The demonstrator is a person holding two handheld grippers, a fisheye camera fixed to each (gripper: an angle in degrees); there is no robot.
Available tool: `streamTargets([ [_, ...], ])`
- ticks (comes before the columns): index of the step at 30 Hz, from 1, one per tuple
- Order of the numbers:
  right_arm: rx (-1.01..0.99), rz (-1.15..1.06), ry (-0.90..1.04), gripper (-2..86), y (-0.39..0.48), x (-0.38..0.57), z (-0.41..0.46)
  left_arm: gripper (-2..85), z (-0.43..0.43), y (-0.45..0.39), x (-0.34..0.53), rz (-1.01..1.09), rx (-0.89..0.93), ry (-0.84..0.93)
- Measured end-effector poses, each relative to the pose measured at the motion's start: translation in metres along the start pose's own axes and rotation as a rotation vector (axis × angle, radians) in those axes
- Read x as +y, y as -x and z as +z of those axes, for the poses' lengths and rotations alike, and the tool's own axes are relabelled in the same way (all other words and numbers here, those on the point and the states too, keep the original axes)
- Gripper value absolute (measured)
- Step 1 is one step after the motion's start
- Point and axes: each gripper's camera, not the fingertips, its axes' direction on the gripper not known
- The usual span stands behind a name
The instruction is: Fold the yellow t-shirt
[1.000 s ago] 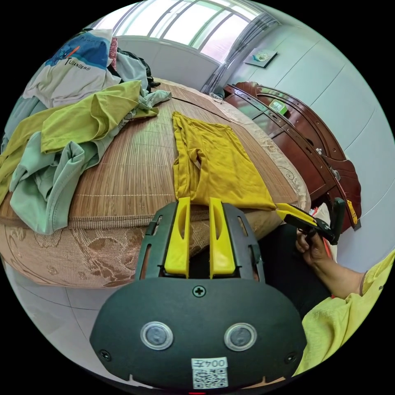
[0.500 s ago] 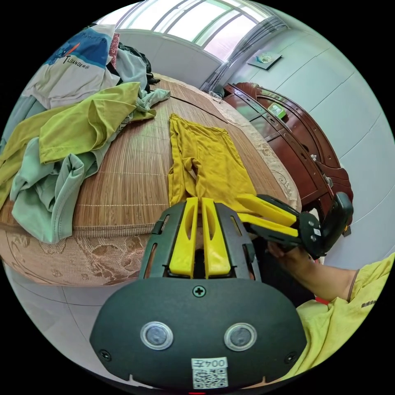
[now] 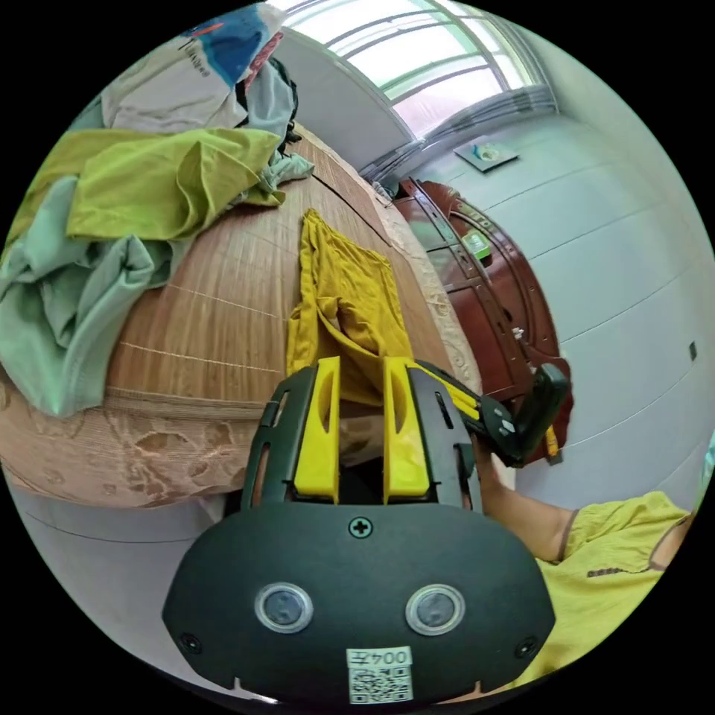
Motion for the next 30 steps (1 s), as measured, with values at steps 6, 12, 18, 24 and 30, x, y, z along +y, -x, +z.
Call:
streamTargets([
  [6, -0.002, 0.005, 0.012, 0.0, 0.005, -0.006, 0.002, 14.6, 0.004, 0.006, -0.027, -0.091, 0.092, 0.008],
  [12, 0.053, 0.075, 0.019, 6.5, -0.003, -0.003, -0.007, 6.2, 0.014, -0.004, -0.064, -0.102, 0.009, 0.041],
  [18, 0.05, 0.247, -0.022, 12.5, -0.057, 0.06, -0.055, 2.8, 0.002, -0.029, -0.093, -0.079, -0.017, 0.065],
  [24, 0.185, 0.359, 0.02, 11.6, -0.088, 0.099, -0.064, 2.2, -0.013, -0.046, -0.113, -0.089, -0.001, 0.062],
  [30, 0.248, 0.32, 0.029, 9.6, -0.085, 0.09, -0.063, 2.1, -0.026, -0.064, -0.128, -0.089, 0.033, 0.051],
])
